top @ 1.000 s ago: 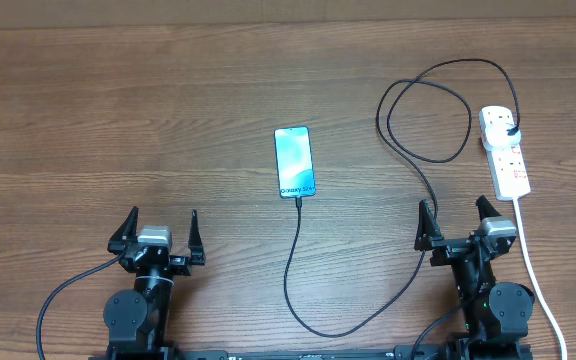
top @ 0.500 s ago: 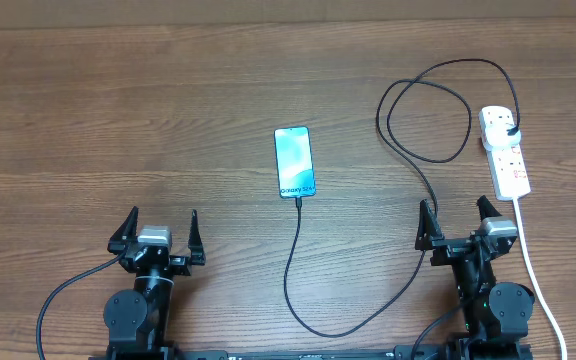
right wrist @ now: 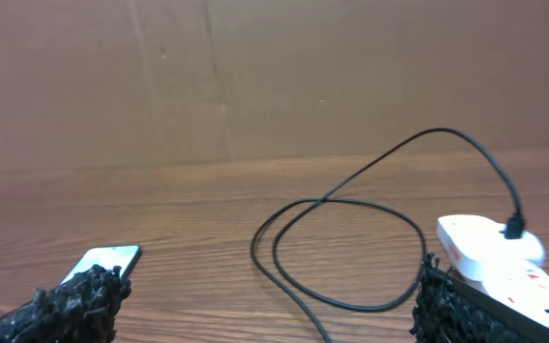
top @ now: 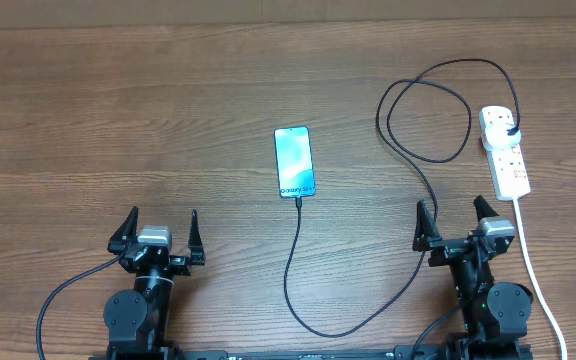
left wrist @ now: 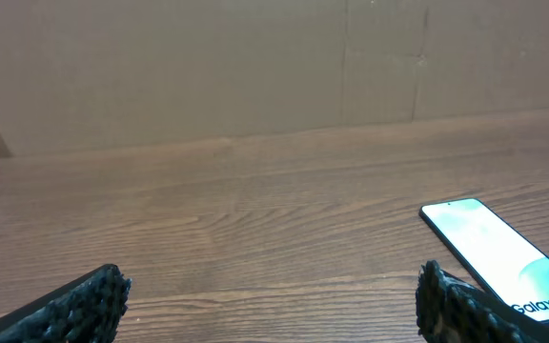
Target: Plug charger to phone and switch on socket
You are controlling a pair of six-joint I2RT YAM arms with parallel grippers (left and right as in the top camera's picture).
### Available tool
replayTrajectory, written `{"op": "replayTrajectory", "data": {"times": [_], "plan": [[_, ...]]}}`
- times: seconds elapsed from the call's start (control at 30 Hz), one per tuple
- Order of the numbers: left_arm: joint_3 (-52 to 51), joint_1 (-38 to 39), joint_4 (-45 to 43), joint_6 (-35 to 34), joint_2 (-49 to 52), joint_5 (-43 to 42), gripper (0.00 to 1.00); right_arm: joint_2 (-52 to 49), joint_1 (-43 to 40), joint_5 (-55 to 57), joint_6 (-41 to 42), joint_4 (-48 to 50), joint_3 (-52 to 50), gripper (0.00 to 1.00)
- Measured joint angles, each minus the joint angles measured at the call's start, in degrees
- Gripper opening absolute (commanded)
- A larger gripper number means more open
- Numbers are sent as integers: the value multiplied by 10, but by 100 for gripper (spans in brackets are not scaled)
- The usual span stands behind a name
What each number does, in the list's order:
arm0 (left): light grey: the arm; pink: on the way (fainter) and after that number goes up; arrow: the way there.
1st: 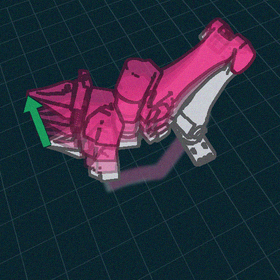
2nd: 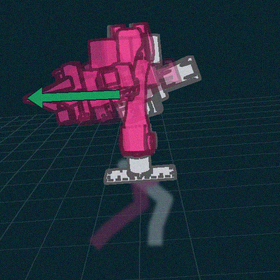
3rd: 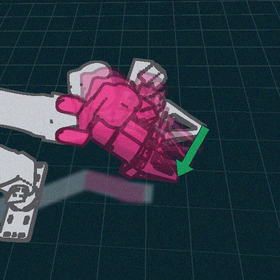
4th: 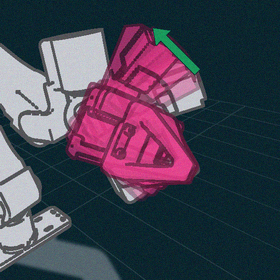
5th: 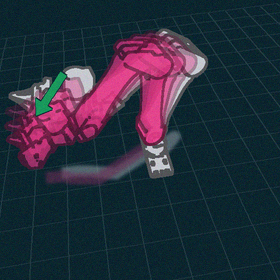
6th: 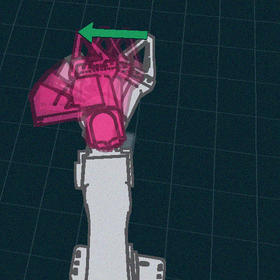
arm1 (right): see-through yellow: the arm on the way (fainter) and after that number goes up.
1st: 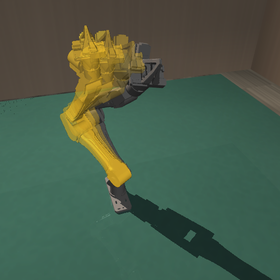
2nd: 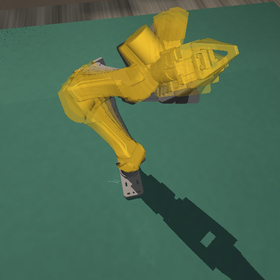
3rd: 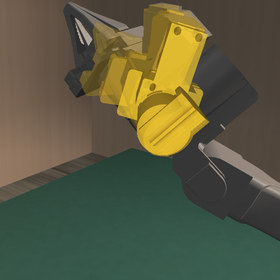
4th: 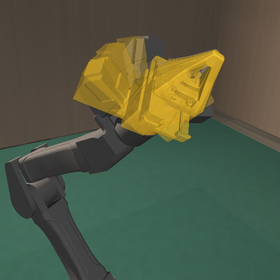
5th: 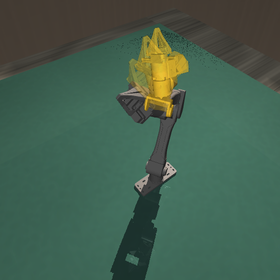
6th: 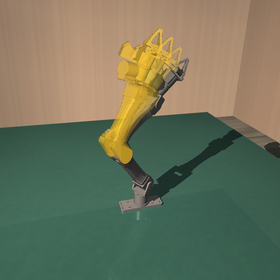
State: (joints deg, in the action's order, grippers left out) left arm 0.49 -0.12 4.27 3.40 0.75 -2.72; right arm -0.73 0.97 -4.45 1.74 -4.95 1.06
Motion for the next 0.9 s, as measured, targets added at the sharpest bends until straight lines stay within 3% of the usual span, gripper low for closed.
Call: {"op": "replayTrajectory", "data": {"times": [0.9], "plan": [[0,0,0,0,0,0,100,0,6,0,0,0,0,100]]}}
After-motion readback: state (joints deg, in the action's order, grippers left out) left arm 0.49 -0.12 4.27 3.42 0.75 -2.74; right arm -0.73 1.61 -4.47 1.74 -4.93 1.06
